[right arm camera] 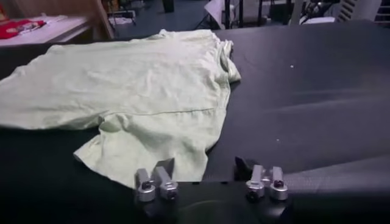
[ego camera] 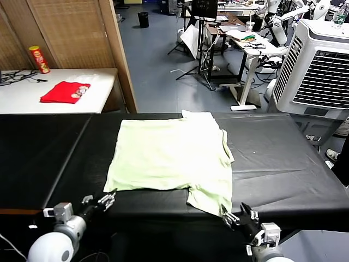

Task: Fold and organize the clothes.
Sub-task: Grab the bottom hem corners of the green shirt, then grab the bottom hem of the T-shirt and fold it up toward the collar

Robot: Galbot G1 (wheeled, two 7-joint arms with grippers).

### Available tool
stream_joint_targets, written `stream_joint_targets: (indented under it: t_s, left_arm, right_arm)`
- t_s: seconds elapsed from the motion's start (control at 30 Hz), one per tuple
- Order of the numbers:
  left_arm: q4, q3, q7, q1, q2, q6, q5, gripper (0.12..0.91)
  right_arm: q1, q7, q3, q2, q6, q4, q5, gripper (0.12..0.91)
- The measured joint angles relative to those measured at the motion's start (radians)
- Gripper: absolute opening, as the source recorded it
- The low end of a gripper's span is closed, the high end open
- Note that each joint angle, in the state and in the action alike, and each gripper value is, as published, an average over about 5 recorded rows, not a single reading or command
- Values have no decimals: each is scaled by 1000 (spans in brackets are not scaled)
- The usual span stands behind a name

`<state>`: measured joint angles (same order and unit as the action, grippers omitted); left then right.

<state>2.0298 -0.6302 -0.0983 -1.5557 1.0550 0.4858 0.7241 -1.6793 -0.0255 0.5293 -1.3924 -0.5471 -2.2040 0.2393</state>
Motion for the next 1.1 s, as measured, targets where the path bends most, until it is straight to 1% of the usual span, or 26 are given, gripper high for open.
stream_joint_targets:
  t_s: [0.07,0.1,0.13,0.2,0.23,0.37,0.47,0.6,0.7,0.8,0.9,1.0,1.1]
  left_arm:
    - [0,1,3,0,0,0,0,286]
    - [0,2,5,0,-1,0,0,226]
    - [0,3,6,1,-1,0,0,184]
    - [0,4,6,2,-2,1,-1,134]
    - [1,5,6,2,-2,1,-2,126]
    - [14,-2,-10,-9,-2,6,-3,128]
    - [47,-21,-21,-38,-5,10,3,128]
    - [111,-63,-28,-106,-12,8,17,128]
    - [155,-95,-33,-160,-17,-2,39,128]
    - [186,-116,-37,-186,-11,-24,57,128]
    - [193,-118,-35,-175,5,-49,51,128]
    - [183,-104,-33,-131,26,-75,24,128]
    - [158,-77,-31,-70,46,-100,-17,128]
  right_arm:
    - [-4,-4,3,0,1,-6,0,145]
    - [-8,-7,5,1,0,-11,-2,130]
    - [-13,-10,8,1,-1,-18,-5,125]
    - [-26,-16,15,4,-5,-37,-11,122]
    - [-34,-19,19,6,-7,-49,-13,122]
    - [-82,-31,40,12,-12,-113,-6,122]
    - [-130,-33,49,12,-11,-160,6,122]
    - [-168,-27,60,19,0,-192,19,122]
    - [-160,-17,77,30,23,-195,48,122]
    - [-121,-6,88,49,58,-179,84,122]
    - [-54,1,87,81,98,-130,106,122]
    - [32,4,75,116,130,-56,115,122]
    - [127,5,57,137,142,22,118,122]
